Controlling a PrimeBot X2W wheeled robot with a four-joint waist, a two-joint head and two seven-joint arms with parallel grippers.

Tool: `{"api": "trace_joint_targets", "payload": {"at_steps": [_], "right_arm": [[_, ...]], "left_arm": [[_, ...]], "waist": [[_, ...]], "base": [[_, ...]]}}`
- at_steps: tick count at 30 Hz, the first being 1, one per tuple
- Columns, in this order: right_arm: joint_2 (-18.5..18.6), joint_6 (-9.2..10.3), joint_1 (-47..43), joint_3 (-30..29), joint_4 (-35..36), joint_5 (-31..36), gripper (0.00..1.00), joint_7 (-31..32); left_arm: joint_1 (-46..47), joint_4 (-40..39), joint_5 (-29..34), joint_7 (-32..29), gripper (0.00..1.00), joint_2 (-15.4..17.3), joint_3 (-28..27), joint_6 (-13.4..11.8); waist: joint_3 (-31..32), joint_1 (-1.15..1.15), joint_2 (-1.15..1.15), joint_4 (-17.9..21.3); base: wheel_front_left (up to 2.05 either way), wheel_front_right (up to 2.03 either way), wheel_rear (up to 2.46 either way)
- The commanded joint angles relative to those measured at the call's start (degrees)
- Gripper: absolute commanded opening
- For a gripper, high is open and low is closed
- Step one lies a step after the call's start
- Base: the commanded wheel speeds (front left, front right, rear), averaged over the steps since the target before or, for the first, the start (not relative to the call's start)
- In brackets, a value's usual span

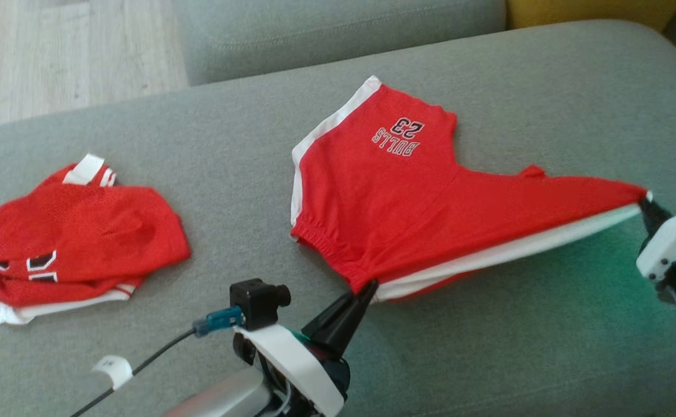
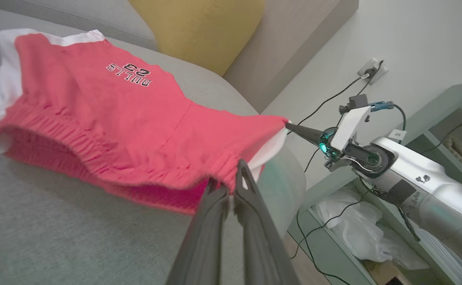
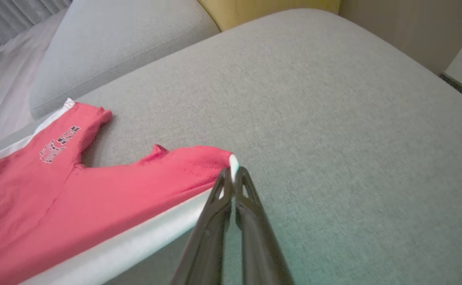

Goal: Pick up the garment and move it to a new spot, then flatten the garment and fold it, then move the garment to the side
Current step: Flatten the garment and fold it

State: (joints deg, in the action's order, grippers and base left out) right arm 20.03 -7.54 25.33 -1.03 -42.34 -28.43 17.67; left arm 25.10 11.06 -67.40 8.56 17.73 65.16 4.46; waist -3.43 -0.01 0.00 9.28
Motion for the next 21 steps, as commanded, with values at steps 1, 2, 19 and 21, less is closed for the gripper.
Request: {"api": "trace_joint_targets", "payload": {"at_steps": [1, 2, 19, 21], "right_arm": [[1.2, 0.05, 0.9, -0.4, 4.4, -0.2, 0.0, -0.2], [1.1, 0.05, 0.6, -0.9, 6.0, 0.1, 0.0, -0.2], [-6.4, 0.05, 14.5, -1.3, 16.2, 11.6, 0.0, -0.2], [-6.6, 0.05, 17.2, -0.6, 14.0, 13.2, 0.0, -0.9]], "left_arm": [[2.0, -1.6, -0.2, 0.6, 0.0, 1.6, -2.4, -0.7], [2.3, -1.8, -0.3, 0.8, 0.0, 1.5, -2.8, -0.8], [11.8, -0.6, 1.9, 2.1, 0.0, 0.8, -7.2, -0.5], [13.3, -0.1, 1.9, 1.8, 0.0, 0.5, -7.7, -0.5]], "waist": [[-0.9, 0.01, 0.0, -0.6], [-1.3, 0.01, 0.0, -0.9], [-11.4, 0.01, 0.0, -10.3], [-13.1, 0.01, 0.0, -11.6]], "base": [[0.0, 0.0, 0.0], [0.0, 0.0, 0.0], [0.0, 0.0, 0.0], [0.0, 0.0, 0.0]]}}
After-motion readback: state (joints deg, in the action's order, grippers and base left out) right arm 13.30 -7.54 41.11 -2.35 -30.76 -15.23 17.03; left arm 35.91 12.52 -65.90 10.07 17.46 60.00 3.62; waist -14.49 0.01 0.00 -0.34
